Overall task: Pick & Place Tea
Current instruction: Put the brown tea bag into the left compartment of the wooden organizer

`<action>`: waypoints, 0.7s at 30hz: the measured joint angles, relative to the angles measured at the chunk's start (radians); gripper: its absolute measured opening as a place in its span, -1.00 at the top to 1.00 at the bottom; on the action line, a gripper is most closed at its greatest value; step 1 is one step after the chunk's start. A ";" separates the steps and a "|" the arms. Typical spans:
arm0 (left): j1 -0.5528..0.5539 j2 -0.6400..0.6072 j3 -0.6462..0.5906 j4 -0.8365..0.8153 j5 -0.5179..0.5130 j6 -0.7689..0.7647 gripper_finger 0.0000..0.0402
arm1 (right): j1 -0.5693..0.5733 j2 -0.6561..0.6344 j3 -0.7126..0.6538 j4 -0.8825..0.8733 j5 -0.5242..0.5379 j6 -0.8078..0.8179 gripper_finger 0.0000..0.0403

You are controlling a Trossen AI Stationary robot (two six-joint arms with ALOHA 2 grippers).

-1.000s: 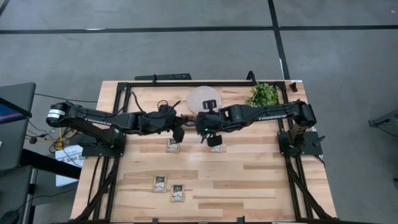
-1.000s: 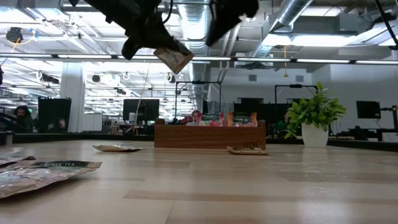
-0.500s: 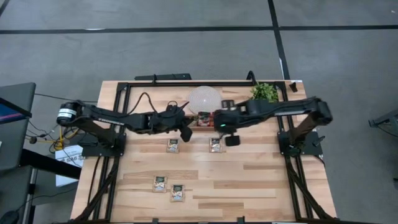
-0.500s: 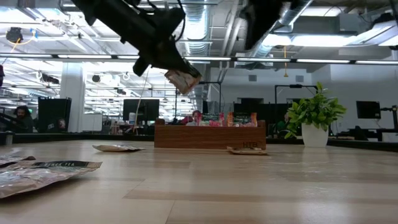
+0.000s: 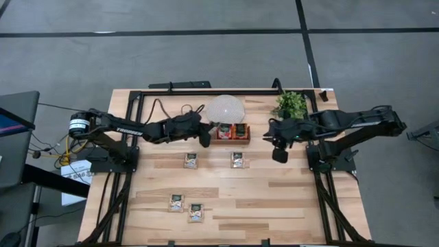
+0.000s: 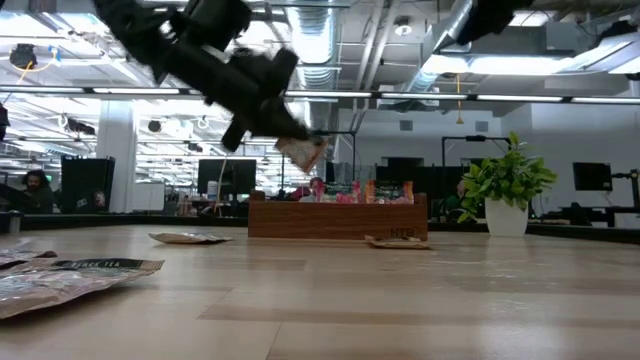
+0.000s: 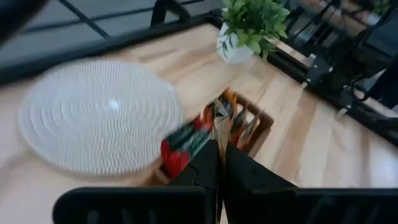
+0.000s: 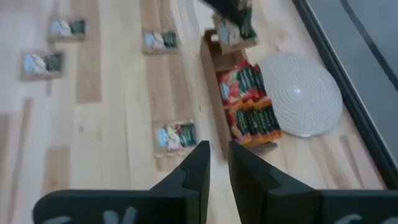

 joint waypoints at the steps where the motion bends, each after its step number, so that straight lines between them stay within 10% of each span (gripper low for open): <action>1: 0.005 0.001 -0.040 0.061 0.013 -0.026 1.00 | 0.010 -0.014 -0.005 0.006 0.003 0.014 0.75; 8: 0.010 0.001 -0.230 0.374 0.018 -0.077 1.00 | 0.051 -0.030 -0.012 0.015 0.063 0.026 0.75; 21: 0.027 0.157 -0.217 0.482 -0.041 -0.065 1.00 | 0.054 0.044 -0.012 0.046 0.073 0.012 0.76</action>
